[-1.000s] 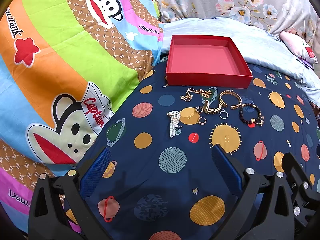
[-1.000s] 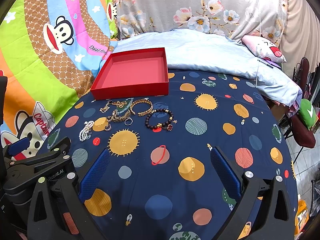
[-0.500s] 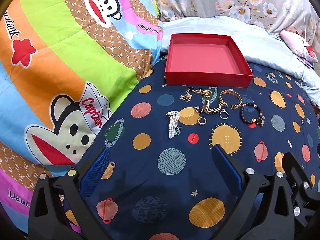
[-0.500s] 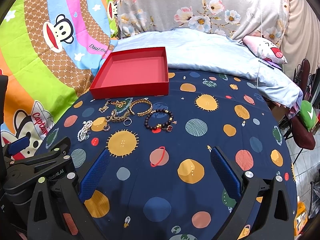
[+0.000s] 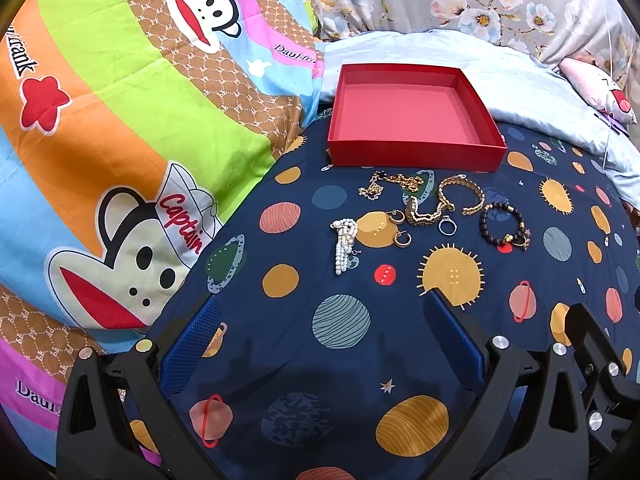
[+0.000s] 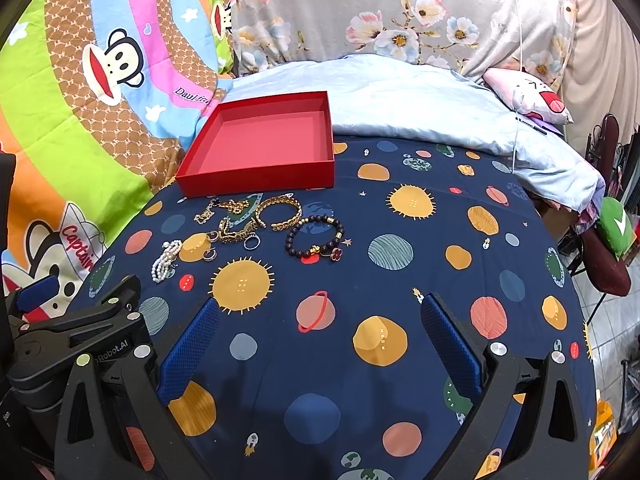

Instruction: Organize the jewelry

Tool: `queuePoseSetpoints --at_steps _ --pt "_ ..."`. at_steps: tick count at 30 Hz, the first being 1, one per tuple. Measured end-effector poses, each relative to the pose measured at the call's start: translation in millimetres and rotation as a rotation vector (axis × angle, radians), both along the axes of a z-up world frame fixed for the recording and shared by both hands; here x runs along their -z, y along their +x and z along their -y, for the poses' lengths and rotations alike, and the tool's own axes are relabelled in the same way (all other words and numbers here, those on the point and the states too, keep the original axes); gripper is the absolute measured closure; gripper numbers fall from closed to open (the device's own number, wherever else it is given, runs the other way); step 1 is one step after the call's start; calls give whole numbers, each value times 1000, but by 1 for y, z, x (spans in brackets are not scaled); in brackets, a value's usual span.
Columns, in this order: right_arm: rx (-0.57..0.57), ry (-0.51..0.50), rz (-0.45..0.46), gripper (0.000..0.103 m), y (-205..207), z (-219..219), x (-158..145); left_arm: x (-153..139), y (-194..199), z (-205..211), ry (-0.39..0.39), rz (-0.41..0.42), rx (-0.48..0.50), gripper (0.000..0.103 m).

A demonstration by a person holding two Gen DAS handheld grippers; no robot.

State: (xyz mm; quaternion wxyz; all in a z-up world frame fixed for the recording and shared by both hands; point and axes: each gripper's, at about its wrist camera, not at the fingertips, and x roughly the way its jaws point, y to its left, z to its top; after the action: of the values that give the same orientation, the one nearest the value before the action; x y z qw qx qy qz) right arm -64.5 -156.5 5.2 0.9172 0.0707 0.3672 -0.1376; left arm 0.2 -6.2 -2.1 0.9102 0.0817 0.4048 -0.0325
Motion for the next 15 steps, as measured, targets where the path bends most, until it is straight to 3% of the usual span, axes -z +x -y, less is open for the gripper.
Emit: queuePoseSetpoints --at_steps 15 --pt "0 4 -10 5 0 2 6 4 1 1 -4 -7 -1 5"
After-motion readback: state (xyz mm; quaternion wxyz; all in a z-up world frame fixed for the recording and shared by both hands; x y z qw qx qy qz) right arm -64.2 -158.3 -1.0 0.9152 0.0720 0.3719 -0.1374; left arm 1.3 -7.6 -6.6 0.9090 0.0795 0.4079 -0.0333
